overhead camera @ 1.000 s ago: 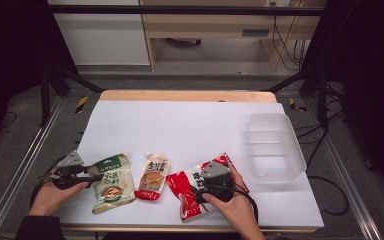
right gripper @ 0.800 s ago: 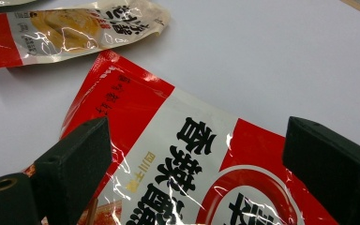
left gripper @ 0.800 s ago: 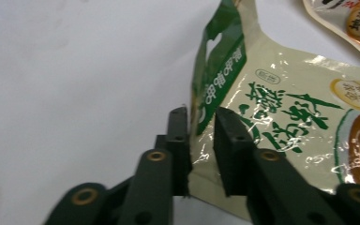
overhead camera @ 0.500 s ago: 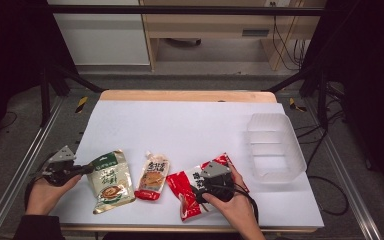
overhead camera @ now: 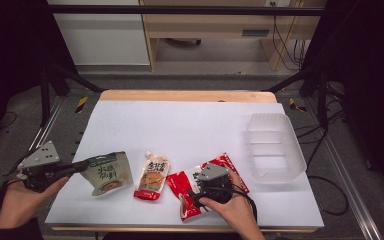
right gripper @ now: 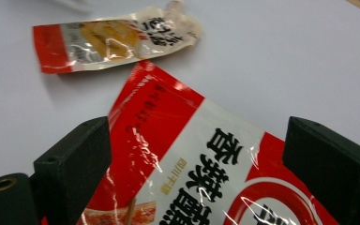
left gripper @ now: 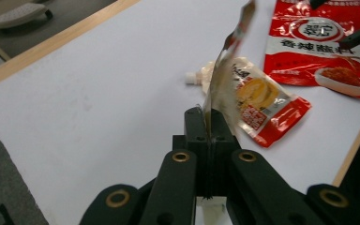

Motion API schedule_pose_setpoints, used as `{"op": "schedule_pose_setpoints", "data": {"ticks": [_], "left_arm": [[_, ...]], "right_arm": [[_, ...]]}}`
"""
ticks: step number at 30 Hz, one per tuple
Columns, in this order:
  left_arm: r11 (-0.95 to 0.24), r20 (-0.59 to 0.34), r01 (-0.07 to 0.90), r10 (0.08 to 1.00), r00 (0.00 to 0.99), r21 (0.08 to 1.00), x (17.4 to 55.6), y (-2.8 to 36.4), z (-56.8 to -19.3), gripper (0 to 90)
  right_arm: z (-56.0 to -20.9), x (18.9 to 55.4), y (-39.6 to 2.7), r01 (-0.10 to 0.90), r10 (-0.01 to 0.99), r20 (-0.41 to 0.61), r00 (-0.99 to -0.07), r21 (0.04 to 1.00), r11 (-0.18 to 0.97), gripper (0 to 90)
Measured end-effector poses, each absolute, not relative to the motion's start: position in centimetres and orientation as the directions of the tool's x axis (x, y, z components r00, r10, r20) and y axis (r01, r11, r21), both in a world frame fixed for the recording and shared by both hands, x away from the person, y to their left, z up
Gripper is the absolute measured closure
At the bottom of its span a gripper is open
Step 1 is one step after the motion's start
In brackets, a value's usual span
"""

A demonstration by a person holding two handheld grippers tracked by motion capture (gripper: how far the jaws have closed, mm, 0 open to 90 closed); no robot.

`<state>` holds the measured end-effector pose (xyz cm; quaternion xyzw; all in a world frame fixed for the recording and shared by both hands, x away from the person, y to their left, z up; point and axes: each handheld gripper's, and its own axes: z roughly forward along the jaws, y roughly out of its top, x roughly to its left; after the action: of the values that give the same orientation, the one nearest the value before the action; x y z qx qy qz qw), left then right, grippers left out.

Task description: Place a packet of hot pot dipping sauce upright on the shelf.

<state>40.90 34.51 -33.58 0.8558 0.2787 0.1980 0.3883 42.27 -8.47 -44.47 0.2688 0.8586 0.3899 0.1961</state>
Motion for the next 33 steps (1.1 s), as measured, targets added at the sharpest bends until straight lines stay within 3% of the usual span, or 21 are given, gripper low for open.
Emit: {"op": "schedule_pose_setpoints", "data": {"ticks": [6, 8, 17, 23, 33], "left_arm": [[-0.548, 0.168, 0.294, 0.642, 0.748, 0.783, 41.7, 32.7, -31.9, 90.0], [-0.546, 0.176, 0.288, 0.645, 0.744, 0.787, 42.5, 32.2, -31.2, 90.0], [-0.602, 0.214, 0.245, 0.588, 0.78, 0.76, 44.9, 28.1, -28.9, 90.0], [-0.629, 0.237, 0.199, 0.54, 0.808, 0.752, 45.6, 25.0, -27.6, 90.0], [-0.665, 0.244, 0.137, 0.447, 0.861, 0.734, 46.1, 19.9, -27.2, 90.0]], "right_arm": [[-43.0, 42.4, -7.7, 0.244, 0.549, -0.184, -0.815, 0.751, 0.613, 12.9], [-42.2, 42.9, -7.7, 0.208, 0.522, -0.221, -0.824, 0.739, 0.641, 22.4], [-40.5, 45.1, -8.9, 0.249, 0.491, -0.195, -0.849, 0.671, 0.698, 21.5], [-37.9, 45.9, -9.9, 0.264, 0.503, -0.216, -0.837, 0.645, 0.717, 12.8], [-32.6, 46.2, -10.5, 0.189, 0.453, -0.322, -0.831, 0.603, 0.775, 13.3]]}}
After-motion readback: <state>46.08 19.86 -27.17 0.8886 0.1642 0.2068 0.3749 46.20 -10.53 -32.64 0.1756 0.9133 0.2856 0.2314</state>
